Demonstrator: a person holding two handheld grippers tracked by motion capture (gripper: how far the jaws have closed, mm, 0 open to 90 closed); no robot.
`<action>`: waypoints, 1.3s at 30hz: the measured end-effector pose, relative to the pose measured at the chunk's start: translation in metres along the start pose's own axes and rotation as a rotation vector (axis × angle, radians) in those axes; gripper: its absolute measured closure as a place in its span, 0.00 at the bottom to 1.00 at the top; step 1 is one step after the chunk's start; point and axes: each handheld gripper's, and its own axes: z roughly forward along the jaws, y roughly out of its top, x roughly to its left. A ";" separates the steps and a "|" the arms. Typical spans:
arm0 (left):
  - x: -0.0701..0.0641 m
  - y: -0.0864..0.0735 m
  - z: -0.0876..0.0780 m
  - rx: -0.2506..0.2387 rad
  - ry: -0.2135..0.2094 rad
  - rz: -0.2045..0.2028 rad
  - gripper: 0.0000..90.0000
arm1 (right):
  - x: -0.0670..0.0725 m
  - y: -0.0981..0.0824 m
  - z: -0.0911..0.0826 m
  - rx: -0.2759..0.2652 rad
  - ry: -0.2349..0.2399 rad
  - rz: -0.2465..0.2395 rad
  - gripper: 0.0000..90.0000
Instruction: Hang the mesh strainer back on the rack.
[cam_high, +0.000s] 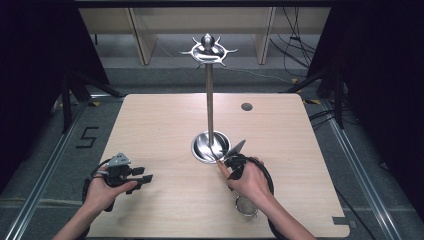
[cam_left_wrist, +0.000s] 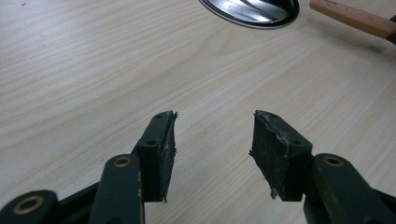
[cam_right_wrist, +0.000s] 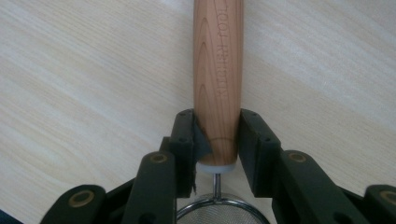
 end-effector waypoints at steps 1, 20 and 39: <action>0.000 0.000 0.000 0.001 0.000 0.000 0.54 | -0.001 -0.002 -0.002 -0.014 0.005 -0.007 0.77; 0.000 0.000 0.000 0.009 0.004 0.003 0.54 | -0.017 -0.034 -0.026 -0.295 0.056 0.023 0.77; 0.004 0.000 0.000 0.007 -0.006 -0.021 0.54 | -0.024 -0.046 -0.043 -0.504 0.073 -0.015 0.77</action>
